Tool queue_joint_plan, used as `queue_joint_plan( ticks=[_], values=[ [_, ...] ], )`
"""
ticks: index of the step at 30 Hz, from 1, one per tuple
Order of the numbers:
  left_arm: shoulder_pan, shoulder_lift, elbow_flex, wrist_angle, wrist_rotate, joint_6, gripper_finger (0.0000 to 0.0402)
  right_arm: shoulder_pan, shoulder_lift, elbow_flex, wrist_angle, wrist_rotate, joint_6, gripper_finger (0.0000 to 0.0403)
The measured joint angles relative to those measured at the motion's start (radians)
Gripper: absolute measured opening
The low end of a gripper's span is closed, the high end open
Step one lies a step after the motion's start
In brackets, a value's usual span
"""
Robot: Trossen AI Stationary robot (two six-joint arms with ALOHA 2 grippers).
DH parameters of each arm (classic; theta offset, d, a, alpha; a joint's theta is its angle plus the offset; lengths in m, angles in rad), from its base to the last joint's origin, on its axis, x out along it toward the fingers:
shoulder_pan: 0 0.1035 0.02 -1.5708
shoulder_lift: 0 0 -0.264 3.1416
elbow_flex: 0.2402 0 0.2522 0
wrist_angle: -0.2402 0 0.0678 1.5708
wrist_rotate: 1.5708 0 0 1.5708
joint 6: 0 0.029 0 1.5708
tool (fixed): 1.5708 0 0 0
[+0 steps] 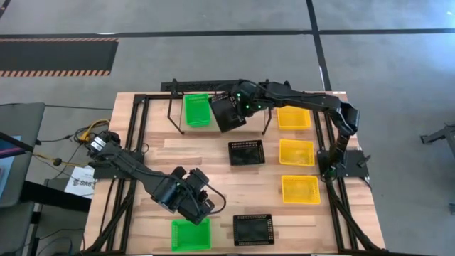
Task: Stack baskets on shelf by color
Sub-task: Put the middle black basket on the shelf
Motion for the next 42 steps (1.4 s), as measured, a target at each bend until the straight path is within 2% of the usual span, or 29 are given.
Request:
queue_joint_plan(
  ticks=[8,17,26,42],
  values=[
    [0.000,0.000,0.000,0.000,0.000,0.000,0.0130,-0.038,0.000,-0.109,0.082,0.000,0.060,0.0003],
    [0.000,0.000,0.000,0.001,-0.001,0.000,0.0130,-0.076,0.000,-0.140,0.215,0.000,0.083,0.0003],
    [0.002,0.000,0.000,0.001,-0.009,-0.027,0.0130,-0.070,-0.001,-0.189,0.217,0.002,0.075,0.0003],
    [0.003,0.000,0.000,0.002,-0.010,-0.074,0.0130,-0.069,-0.001,-0.283,0.355,0.024,0.084,0.0003]
  ],
)
